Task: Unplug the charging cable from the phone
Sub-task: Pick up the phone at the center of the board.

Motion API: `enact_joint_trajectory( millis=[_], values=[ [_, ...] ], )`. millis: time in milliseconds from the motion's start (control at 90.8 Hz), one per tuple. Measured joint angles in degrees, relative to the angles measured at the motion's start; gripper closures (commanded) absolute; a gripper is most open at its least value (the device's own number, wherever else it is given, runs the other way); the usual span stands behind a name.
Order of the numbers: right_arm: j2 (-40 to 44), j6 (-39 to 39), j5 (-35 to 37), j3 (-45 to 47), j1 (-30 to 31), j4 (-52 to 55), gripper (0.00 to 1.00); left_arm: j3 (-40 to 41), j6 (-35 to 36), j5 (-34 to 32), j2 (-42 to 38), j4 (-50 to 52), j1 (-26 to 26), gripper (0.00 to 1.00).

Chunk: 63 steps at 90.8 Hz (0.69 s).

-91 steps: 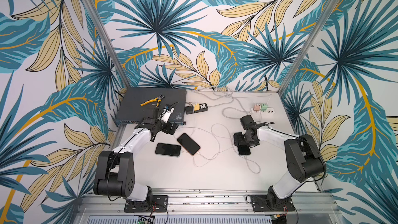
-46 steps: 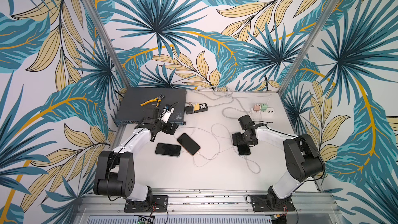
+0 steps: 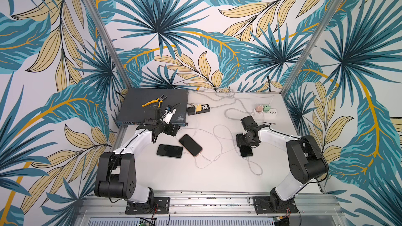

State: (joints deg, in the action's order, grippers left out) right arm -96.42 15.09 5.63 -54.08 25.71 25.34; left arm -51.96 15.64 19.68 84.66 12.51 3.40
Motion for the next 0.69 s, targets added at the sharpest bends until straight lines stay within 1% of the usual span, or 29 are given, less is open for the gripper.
enact_joint_trajectory(
  millis=[55,154,275,419,551,694],
  values=[
    [0.39,-0.04,0.09,0.02,0.00,0.02,0.40,-0.09,0.00,0.22,0.00,0.20,0.00,0.00],
    [2.45,-0.42,0.37,0.07,0.00,-0.02,0.43,-0.76,-0.02,1.01,0.00,0.61,0.00,0.00],
    [6.93,-1.95,0.46,0.09,0.00,-1.11,0.45,-2.05,-0.17,2.62,0.00,0.81,0.00,0.00],
    [11.72,-5.27,-1.01,-0.07,0.00,-4.52,0.45,-3.80,-0.87,6.25,0.00,0.96,0.15,0.00],
    [12.94,-8.57,-5.60,-1.49,0.00,-7.58,0.44,-5.44,-2.16,11.67,0.00,1.11,0.61,0.00],
    [12.96,-9.99,-15.32,-2.47,0.00,-12.98,0.42,-7.54,-4.39,19.96,0.00,1.18,1.60,0.00]
  ],
)
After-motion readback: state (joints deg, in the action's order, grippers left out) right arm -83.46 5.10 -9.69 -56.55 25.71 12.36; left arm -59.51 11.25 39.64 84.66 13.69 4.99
